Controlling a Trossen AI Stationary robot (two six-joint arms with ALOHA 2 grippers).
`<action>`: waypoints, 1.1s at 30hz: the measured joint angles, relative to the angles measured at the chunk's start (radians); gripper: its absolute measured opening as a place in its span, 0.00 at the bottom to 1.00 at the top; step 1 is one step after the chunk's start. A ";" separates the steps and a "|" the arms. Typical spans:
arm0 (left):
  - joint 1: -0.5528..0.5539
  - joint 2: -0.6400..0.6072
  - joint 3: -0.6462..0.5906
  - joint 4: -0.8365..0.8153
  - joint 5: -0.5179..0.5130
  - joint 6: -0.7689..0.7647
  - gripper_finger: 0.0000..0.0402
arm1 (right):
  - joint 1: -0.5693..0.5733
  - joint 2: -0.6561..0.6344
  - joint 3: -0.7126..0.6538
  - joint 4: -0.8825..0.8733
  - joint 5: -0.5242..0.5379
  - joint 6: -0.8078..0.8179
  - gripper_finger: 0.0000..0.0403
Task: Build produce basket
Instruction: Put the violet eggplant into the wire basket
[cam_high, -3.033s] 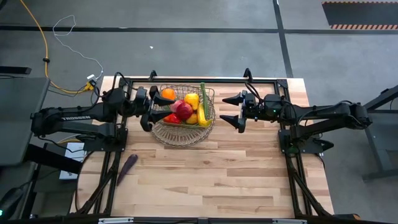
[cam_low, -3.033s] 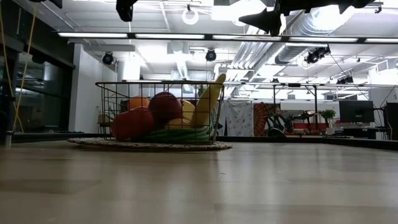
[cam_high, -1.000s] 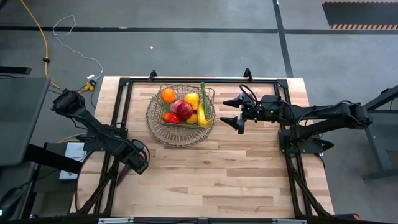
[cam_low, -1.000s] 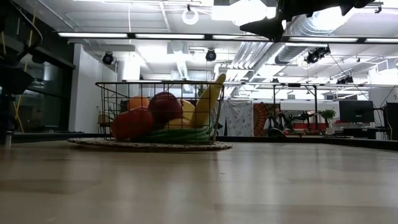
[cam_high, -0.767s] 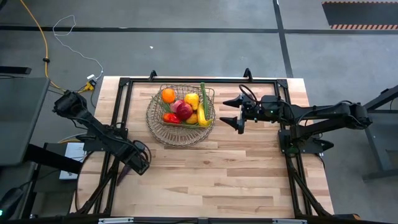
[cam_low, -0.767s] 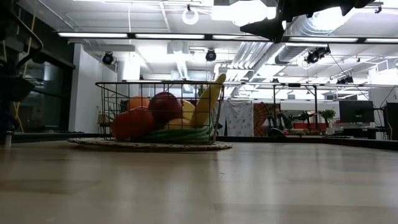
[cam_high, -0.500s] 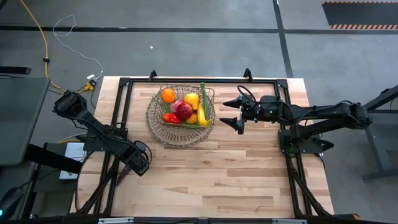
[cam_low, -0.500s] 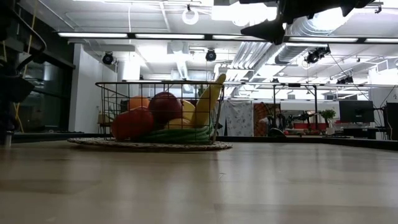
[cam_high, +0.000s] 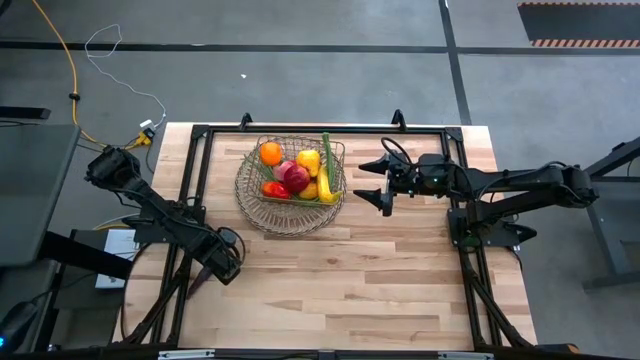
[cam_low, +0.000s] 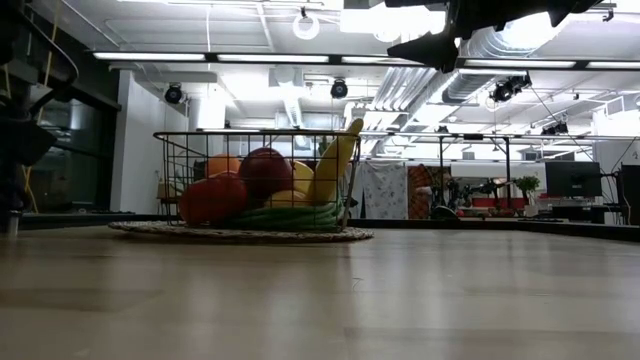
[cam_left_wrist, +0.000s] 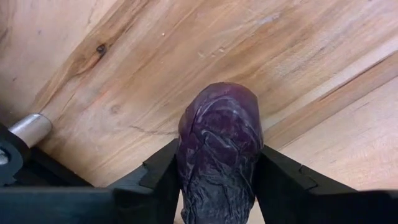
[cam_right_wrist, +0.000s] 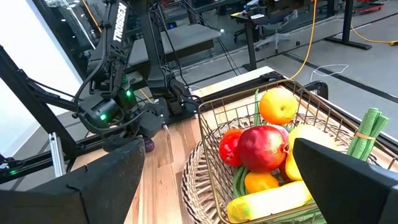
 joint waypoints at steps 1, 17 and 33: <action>0.000 0.000 0.000 0.000 -0.001 0.002 0.40 | 0.000 0.000 0.000 0.000 -0.001 0.000 0.99; -0.001 -0.027 -0.003 0.012 -0.005 0.053 0.38 | 0.000 0.000 0.000 -0.001 -0.004 0.000 0.99; 0.000 -0.028 -0.002 0.008 -0.009 0.053 0.38 | 0.000 0.000 0.000 -0.006 -0.002 0.001 0.99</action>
